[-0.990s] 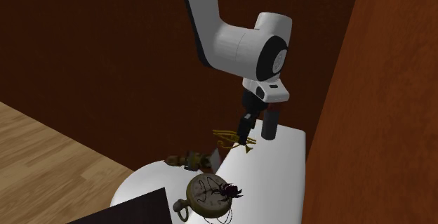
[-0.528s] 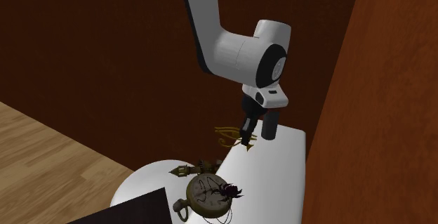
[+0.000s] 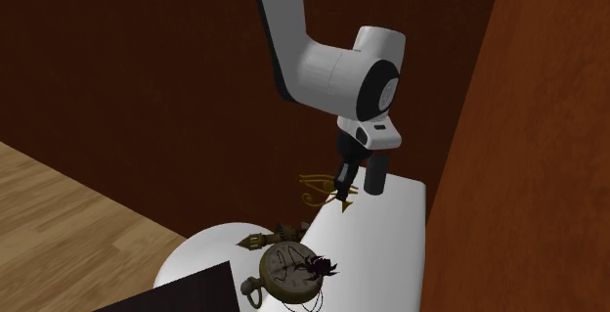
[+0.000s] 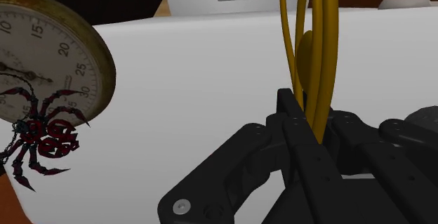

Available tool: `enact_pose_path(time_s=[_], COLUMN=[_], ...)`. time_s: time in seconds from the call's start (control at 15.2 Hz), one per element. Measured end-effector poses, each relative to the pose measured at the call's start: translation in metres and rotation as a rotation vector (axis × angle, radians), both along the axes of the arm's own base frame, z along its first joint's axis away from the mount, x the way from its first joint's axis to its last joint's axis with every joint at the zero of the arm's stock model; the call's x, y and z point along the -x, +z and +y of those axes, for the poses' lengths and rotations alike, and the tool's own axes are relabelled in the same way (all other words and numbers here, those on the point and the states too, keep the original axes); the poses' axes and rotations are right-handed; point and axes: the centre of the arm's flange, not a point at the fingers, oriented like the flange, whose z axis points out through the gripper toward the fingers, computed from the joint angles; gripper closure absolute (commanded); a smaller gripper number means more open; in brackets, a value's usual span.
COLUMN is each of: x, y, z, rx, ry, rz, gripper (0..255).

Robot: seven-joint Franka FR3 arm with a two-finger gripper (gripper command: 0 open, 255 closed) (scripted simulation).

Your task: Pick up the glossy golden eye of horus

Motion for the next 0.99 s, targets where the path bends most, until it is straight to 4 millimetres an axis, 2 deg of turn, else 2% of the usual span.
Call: enact_pose_path(time_s=[0.99], x=[0.001], y=[0.075], z=[0.001], rx=[0.0], ry=[0.0], rz=[-0.001], gripper=[255])
